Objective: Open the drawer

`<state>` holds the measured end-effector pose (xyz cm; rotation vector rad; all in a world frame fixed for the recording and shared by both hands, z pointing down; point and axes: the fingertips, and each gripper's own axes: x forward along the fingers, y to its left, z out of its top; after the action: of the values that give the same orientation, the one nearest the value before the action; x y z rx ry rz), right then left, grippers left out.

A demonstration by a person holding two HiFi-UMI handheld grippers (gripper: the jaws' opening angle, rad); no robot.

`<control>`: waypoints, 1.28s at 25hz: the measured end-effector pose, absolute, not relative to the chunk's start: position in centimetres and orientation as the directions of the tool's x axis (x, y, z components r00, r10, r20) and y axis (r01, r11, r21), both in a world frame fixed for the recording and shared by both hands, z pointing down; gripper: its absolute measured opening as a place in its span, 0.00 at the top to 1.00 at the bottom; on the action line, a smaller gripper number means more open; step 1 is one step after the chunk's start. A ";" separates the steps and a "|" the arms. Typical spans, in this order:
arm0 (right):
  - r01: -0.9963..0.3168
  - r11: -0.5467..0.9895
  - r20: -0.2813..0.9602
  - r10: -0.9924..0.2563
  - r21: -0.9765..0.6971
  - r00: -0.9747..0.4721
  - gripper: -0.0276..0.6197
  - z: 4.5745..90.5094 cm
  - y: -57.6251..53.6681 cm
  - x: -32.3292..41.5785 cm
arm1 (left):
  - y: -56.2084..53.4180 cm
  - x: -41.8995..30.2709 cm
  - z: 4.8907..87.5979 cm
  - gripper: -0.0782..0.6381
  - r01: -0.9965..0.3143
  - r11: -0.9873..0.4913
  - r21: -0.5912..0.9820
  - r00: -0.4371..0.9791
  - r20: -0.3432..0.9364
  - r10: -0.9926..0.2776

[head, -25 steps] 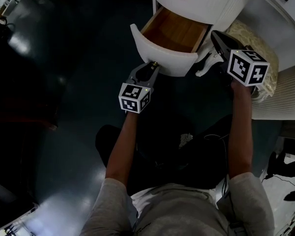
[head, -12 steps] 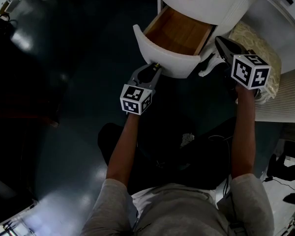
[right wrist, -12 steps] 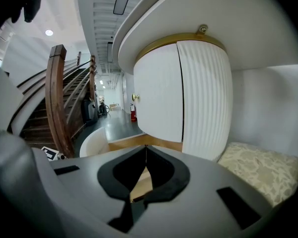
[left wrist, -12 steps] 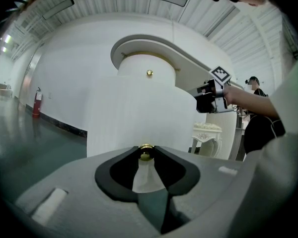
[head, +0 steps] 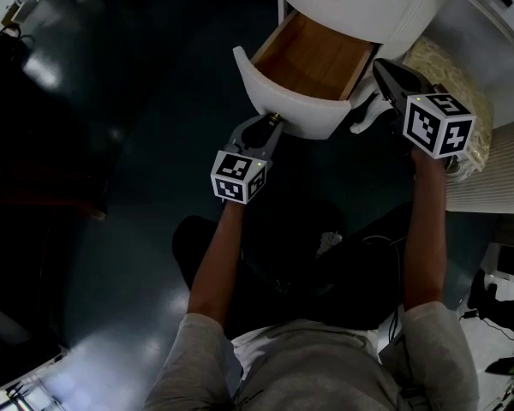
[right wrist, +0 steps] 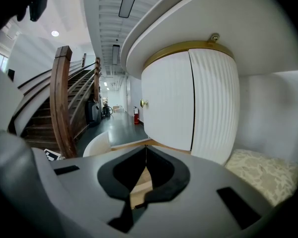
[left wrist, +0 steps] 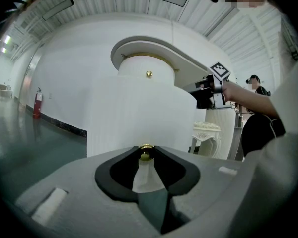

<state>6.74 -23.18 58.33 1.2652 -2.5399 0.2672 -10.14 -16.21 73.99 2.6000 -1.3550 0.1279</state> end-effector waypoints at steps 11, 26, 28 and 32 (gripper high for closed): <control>-0.784 0.620 0.339 -0.729 -0.043 -0.595 0.93 58.7 -23.7 5.1 | -15.7 -10.1 74.2 0.75 -0.822 -0.553 0.140 0.570 0.178 -0.802; -0.768 0.638 0.351 -0.708 -0.053 -0.613 0.93 59.4 -24.4 4.0 | -15.7 -9.9 74.3 0.75 -0.814 -0.564 0.135 0.580 0.184 -0.793; -0.756 0.652 0.356 -0.695 -0.054 -0.625 0.93 59.8 -24.7 3.0 | -15.6 -9.9 74.3 0.75 -0.815 -0.566 0.127 0.580 0.183 -0.794; -0.742 0.666 0.357 -0.676 -0.077 -0.645 0.93 60.3 -25.4 1.5 | -15.5 -10.1 74.4 0.75 -0.808 -0.578 0.111 0.588 0.197 -0.784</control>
<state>1.53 -25.36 60.30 1.1303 -2.5851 0.3129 -10.09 -15.47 74.41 2.6279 -1.3323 0.1870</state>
